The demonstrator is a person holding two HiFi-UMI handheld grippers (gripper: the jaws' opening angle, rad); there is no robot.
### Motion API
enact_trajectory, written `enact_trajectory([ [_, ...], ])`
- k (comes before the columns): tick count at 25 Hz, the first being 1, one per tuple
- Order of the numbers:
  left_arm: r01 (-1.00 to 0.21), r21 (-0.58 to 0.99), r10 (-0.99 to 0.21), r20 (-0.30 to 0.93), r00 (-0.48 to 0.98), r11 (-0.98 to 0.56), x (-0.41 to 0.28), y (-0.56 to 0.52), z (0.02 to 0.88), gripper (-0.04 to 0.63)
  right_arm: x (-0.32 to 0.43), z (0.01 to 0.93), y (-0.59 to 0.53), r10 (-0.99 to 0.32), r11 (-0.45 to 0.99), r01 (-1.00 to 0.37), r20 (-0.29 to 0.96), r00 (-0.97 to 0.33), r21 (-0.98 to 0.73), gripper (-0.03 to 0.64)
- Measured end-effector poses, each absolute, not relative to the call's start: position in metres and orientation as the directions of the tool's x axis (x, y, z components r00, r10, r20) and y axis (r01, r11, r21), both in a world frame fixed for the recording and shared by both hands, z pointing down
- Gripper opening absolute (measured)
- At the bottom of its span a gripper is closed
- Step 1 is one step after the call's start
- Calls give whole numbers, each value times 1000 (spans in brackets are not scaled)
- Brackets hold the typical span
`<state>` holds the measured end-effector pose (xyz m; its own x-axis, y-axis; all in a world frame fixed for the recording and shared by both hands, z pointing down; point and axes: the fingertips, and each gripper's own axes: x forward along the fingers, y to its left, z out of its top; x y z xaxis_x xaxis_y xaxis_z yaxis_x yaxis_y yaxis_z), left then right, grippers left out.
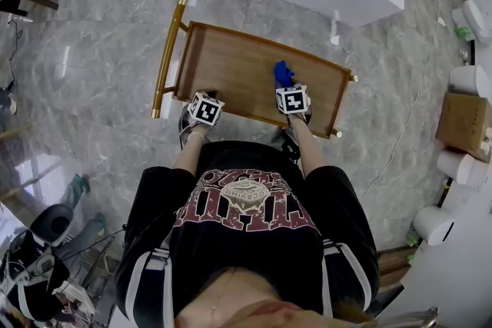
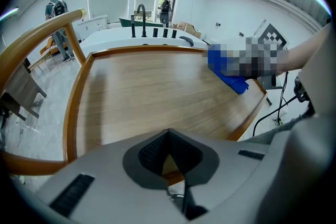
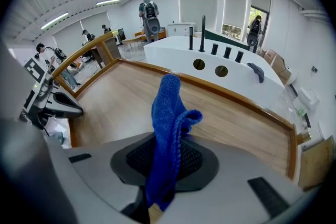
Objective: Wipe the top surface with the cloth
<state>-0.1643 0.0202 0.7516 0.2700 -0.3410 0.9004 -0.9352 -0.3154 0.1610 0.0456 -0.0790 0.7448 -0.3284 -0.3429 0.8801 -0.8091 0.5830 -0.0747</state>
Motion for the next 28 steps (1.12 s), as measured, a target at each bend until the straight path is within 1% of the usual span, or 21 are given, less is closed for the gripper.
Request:
enact_trajectory([
  [19,-937,148,-350,900,261,-318,-168,23,753,46,-8,744,-81,-294,666,-737,866,-403,-116,86],
  [28,-937,151,-354,897,264,-314,-167,23,754,48,-35,746,-81,-256,725,-676,861,-439,-130,86],
])
